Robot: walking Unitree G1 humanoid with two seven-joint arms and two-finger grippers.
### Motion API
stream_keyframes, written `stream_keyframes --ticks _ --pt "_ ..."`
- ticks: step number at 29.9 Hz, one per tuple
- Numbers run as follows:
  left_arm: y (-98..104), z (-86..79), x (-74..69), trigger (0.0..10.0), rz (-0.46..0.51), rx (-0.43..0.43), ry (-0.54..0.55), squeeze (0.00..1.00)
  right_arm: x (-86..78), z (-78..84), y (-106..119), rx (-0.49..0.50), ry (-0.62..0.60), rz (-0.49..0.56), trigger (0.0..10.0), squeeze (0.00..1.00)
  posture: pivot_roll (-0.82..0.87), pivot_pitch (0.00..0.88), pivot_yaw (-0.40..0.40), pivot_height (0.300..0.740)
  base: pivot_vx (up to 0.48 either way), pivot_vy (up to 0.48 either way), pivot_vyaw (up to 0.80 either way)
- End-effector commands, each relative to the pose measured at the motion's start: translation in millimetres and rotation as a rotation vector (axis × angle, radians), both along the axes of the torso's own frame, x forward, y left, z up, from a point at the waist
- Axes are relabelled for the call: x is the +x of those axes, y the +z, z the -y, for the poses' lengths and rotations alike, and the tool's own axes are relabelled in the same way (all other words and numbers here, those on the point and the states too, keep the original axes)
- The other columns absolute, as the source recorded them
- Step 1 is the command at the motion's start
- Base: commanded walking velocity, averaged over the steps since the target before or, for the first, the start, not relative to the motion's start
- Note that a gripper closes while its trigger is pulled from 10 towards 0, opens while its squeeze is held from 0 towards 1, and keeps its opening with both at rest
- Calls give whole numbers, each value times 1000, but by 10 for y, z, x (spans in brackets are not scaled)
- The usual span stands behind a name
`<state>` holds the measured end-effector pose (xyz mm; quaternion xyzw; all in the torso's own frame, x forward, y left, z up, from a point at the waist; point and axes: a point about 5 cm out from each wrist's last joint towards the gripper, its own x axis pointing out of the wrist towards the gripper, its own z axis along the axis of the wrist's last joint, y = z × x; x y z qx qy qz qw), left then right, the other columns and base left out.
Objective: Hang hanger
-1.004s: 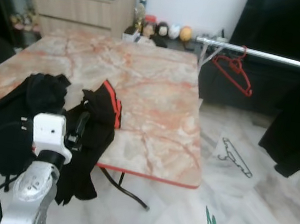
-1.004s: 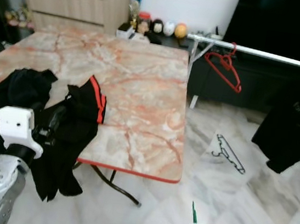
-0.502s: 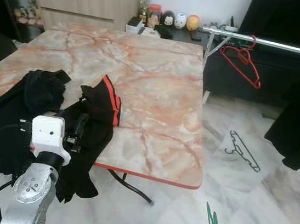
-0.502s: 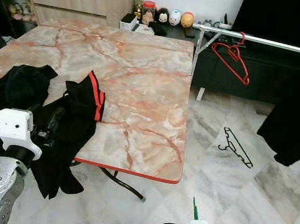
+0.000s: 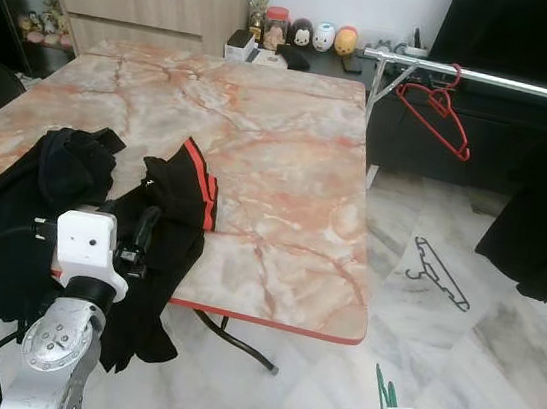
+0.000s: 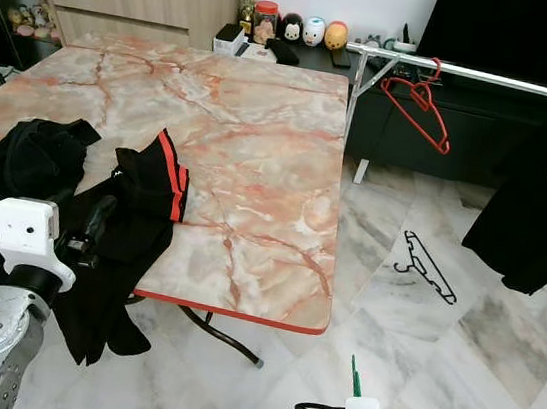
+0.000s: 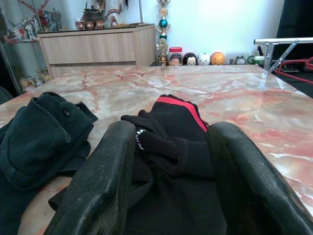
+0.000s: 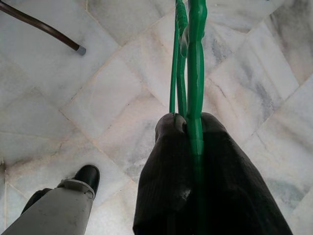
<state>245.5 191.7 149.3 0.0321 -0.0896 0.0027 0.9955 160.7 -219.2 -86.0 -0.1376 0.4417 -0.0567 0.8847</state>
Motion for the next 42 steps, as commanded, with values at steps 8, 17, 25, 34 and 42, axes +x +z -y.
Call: stream_keyframes --ticks 8,17,25,34,42 --pt "41 -3 16 10000 15 5 8 0 16 11 10 -1 -6 9 10000 0 50 0 -27 736 -274 0 0" --pt "41 -13 8 10000 16 6 12 0 17 11 11 -1 -9 10 10000 0 52 0 -27 736 -276 0 0" --pt "44 -14 9 10000 16 8 14 0 18 10 11 -1 -4 9 10000 0 56 0 -29 736 -277 0 0" --pt "33 -20 5 10000 13 9 16 0 18 14 12 -2 -3 9 10000 0 58 0 -30 736 -276 0 0" --pt "-3 -32 0 10000 0 12 15 0 19 15 13 -3 -4 9 10000 0 58 0 -31 736 -239 0 0"
